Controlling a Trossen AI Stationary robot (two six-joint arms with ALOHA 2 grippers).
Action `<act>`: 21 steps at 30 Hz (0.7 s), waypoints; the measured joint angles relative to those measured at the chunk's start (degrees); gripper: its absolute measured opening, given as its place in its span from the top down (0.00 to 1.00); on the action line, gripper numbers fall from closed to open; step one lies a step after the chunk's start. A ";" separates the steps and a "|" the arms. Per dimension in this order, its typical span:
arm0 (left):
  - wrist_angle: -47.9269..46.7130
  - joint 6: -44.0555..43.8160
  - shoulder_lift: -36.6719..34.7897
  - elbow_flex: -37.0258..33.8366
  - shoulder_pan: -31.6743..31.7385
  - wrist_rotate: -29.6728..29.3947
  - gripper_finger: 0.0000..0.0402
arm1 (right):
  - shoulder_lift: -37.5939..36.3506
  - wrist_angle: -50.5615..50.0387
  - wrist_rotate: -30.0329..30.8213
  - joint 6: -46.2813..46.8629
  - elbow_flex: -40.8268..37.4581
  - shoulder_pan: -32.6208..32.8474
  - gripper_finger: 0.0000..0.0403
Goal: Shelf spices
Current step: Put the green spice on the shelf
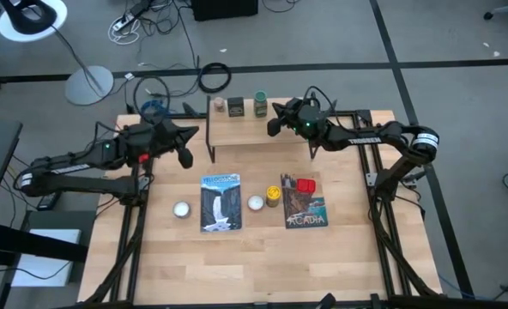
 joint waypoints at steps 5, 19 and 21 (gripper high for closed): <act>3.93 -0.62 0.00 -3.91 -0.21 0.41 1.00 | -0.01 -0.32 0.14 1.21 0.02 -1.69 1.00; 7.75 1.09 -5.45 -5.90 -0.21 0.81 1.00 | -0.01 -2.75 -2.96 3.20 -0.02 -4.81 1.00; 8.35 1.65 -7.64 -5.89 -0.21 0.80 1.00 | -0.01 -3.05 -3.15 3.71 -0.02 -5.24 1.00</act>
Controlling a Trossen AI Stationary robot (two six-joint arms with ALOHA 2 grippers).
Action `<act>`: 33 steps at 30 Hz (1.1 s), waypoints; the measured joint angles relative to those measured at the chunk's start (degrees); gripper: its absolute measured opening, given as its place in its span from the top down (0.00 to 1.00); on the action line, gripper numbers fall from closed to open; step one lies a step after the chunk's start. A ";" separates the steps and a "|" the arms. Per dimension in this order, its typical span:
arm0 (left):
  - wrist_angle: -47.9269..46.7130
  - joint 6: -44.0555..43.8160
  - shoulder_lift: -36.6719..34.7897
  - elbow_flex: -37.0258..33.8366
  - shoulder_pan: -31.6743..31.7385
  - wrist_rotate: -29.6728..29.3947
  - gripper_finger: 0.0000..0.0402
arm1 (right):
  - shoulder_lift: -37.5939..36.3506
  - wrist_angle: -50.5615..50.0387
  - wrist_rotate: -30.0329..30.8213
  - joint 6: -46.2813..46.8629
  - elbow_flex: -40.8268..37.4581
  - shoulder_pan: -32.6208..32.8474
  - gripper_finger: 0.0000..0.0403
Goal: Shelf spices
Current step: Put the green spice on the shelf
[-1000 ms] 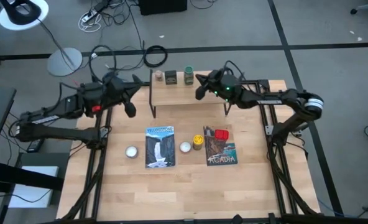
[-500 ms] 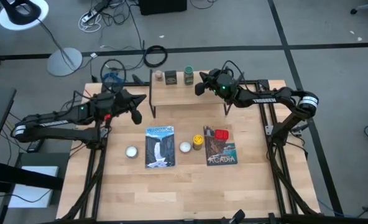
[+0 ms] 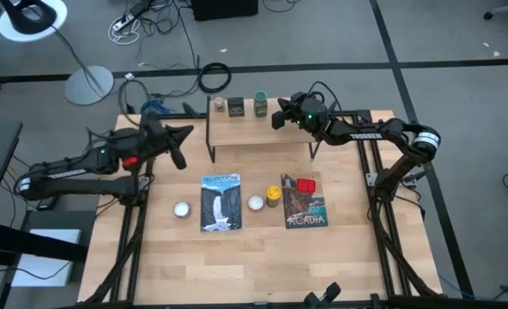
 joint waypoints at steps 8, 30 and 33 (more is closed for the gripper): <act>-0.01 0.38 -4.88 0.02 0.00 2.03 1.00 | 0.00 -0.04 -7.58 1.92 0.00 -3.11 1.00; -1.81 -0.86 -4.97 0.07 0.02 4.44 1.00 | 10.69 -1.31 -11.64 1.17 6.90 -1.42 1.00; -1.69 -0.84 -4.97 0.07 0.02 4.42 1.00 | 11.87 0.78 -11.07 0.90 7.02 -0.77 1.00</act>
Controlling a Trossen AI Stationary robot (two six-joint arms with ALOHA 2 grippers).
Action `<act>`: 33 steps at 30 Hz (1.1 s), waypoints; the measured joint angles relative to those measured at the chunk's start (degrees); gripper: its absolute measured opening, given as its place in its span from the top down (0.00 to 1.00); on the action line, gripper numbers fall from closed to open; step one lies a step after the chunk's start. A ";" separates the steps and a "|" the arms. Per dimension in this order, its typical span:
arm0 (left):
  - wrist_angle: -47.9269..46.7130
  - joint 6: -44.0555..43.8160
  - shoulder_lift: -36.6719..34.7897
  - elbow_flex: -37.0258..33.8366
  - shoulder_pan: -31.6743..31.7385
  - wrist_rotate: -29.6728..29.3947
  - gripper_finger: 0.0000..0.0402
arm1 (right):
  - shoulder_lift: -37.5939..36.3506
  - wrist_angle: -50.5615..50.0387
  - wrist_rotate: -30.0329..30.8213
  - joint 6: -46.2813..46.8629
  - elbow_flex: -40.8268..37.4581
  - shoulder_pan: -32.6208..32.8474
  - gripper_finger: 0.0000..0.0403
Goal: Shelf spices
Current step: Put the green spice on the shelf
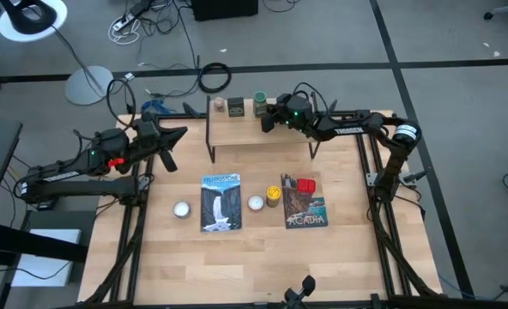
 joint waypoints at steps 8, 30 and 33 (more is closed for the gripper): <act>-0.09 0.02 0.02 0.00 0.00 -0.11 1.00 | 0.02 1.43 -0.21 1.42 -0.07 1.11 1.00; -2.98 -1.14 0.02 0.02 0.00 -0.13 1.00 | 0.11 -0.36 25.03 2.33 -0.39 11.95 1.00; -2.92 -0.91 0.02 0.02 0.00 -0.13 1.00 | 0.08 -0.23 25.09 2.91 -0.39 12.58 1.00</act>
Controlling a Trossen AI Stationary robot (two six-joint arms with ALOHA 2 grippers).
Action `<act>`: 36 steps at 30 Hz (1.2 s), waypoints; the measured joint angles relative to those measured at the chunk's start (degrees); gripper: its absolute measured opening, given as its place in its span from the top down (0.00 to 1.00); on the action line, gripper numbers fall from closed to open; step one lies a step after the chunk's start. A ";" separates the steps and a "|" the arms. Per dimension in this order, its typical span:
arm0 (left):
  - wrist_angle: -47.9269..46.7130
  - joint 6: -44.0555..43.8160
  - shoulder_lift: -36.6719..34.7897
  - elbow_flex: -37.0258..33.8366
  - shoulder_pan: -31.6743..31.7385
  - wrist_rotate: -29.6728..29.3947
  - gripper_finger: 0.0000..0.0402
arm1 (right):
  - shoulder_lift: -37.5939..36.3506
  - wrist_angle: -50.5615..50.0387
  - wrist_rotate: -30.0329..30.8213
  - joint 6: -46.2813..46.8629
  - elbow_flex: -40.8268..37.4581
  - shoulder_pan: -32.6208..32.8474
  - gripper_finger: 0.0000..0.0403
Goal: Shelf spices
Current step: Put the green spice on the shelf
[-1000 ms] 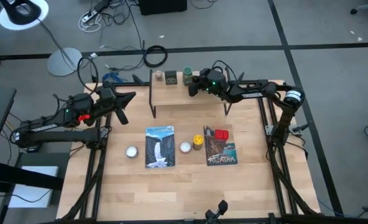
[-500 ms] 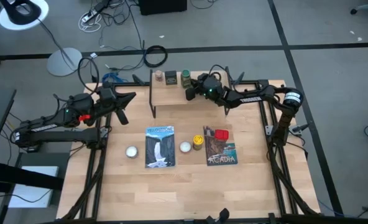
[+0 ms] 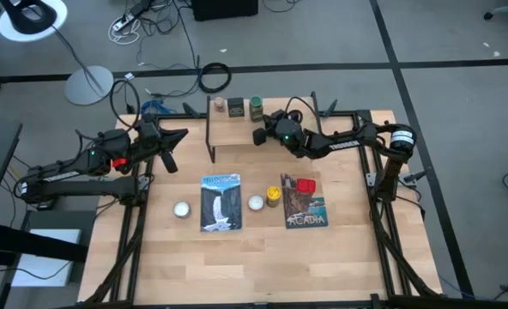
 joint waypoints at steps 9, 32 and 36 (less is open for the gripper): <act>0.29 0.61 0.00 0.00 0.00 -0.02 1.00 | -0.05 0.38 -1.23 1.20 0.02 0.28 1.00; 0.21 0.39 0.00 0.00 -0.01 -0.02 1.00 | -0.16 0.78 10.97 -3.45 0.11 9.41 1.00; 0.26 0.43 0.02 0.00 0.00 0.00 1.00 | -0.18 2.61 9.60 -7.12 0.11 10.12 1.00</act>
